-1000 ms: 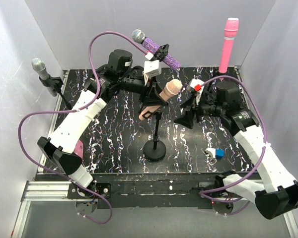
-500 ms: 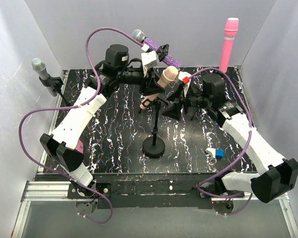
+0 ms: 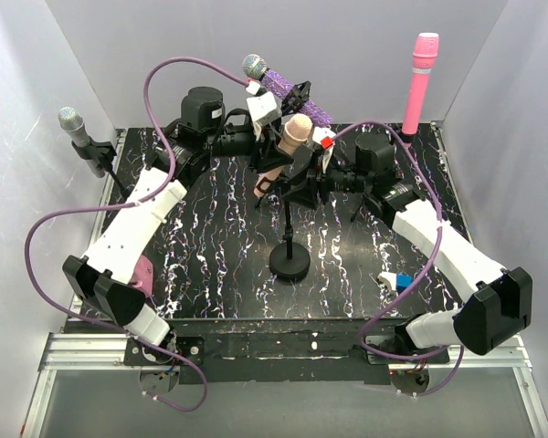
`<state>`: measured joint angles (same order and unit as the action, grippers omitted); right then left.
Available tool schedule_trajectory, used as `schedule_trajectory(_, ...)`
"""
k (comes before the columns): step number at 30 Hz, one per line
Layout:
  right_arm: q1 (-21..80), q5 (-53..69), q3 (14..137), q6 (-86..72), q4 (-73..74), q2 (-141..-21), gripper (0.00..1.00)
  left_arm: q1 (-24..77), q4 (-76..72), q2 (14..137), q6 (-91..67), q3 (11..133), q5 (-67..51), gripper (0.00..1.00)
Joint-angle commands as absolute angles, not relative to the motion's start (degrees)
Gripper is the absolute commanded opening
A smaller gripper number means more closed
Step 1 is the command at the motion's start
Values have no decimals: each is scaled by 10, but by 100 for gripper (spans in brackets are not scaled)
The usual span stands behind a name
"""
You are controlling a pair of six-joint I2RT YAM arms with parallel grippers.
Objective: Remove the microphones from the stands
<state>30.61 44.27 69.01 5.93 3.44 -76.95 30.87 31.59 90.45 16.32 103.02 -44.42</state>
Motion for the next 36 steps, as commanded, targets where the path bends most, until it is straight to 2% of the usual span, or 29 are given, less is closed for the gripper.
schedule_trajectory(1, 333, 446, 699, 82, 6, -782, 52, 327, 280, 858, 172, 1017, -465, 0)
schedule_trajectory(12, 345, 447, 622, 77, -33, -772, 54, 326, 280, 836, 129, 989, -466, 0)
schedule_trajectory(15, 345, 441, 603, 65, -47, -766, 59, 326, 284, 831, 126, 986, -462, 0)
schedule_trajectory(18, 343, 433, 578, 20, -79, -755, 71, 326, 292, 826, 127, 987, -460, 0)
schedule_trajectory(24, 343, 431, 552, 4, -90, -702, 79, 329, 308, 820, 132, 985, -447, 0)
schedule_trajectory(29, 343, 416, 542, 23, -69, -670, 78, 333, 316, 815, 139, 984, -441, 0)
schedule_trajectory(33, 344, 417, 528, 15, -104, -694, 66, 333, 316, 814, 139, 981, -439, 0)
schedule_trajectory(36, 346, 410, 530, 10, -128, -720, 64, 335, 316, 813, 135, 980, -438, 0)
